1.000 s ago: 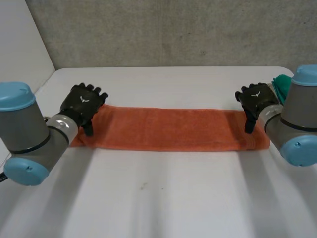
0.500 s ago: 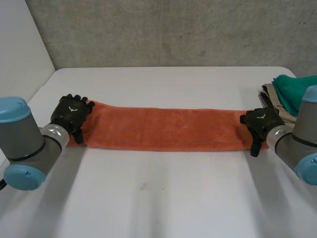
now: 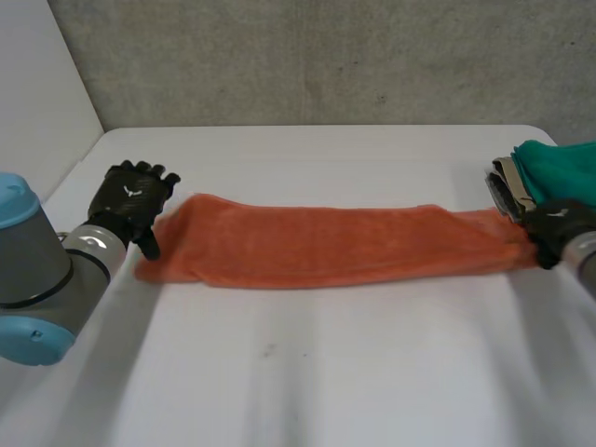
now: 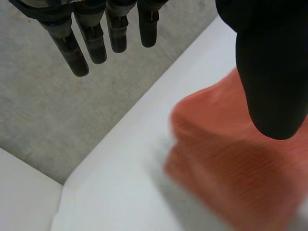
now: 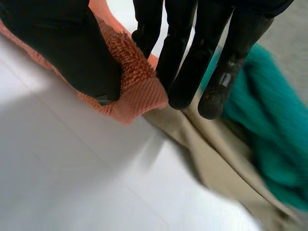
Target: Fold the laundry.
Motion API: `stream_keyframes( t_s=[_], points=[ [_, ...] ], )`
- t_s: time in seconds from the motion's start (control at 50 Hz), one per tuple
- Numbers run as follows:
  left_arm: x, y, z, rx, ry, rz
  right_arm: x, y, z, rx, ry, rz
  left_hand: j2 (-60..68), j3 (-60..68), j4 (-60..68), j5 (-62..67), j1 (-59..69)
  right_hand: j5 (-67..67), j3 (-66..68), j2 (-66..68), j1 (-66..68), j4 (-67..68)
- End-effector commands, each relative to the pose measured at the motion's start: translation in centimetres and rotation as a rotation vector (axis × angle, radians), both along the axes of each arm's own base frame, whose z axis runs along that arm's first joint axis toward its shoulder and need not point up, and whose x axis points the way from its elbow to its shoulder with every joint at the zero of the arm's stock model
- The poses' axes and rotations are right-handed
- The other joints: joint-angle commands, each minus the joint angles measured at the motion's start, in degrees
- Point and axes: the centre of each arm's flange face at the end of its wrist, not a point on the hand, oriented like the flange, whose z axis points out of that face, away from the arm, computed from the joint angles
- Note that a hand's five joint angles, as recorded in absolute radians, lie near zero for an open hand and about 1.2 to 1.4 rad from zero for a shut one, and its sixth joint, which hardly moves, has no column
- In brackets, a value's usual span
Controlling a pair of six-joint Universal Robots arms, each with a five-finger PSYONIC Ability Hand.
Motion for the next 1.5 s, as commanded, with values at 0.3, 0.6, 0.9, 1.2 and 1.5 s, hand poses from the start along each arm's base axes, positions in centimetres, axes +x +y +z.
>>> stream_keyframes(
  t_s=[0.3,0.6,0.9,1.2,1.5],
  points=[
    [2.8,0.0,2.8,-0.038,0.089,0.079,5.5,0.6,8.7,-0.312,0.124,0.182,0.0,-0.5,-0.2,-1.1,0.7,14.3,12.7,12.6,24.2,11.9],
    [3.5,0.1,2.7,-0.034,0.088,0.101,30.5,11.7,4.1,-0.404,-0.060,0.946,-0.2,-0.7,-0.4,-1.3,0.5,14.3,12.7,12.6,24.2,11.9],
    [-1.1,0.9,2.8,-0.057,0.100,-0.032,33.6,14.5,0.2,-0.315,-0.068,0.963,0.0,-0.5,-0.2,-1.1,0.7,-55.7,-57.3,-57.4,-45.8,-58.1],
    [-12.0,2.8,-0.4,-0.013,0.159,-0.289,18.7,10.1,2.2,0.140,-0.388,0.293,0.7,0.1,0.5,-0.5,1.3,-55.7,-57.3,-57.4,-45.8,-58.1],
    [-12.1,2.1,-3.2,0.031,0.116,-0.161,13.2,7.9,-2.6,0.161,-0.304,0.182,0.8,0.3,0.6,-0.3,1.5,14.3,12.7,12.6,24.2,11.9]
  ],
)
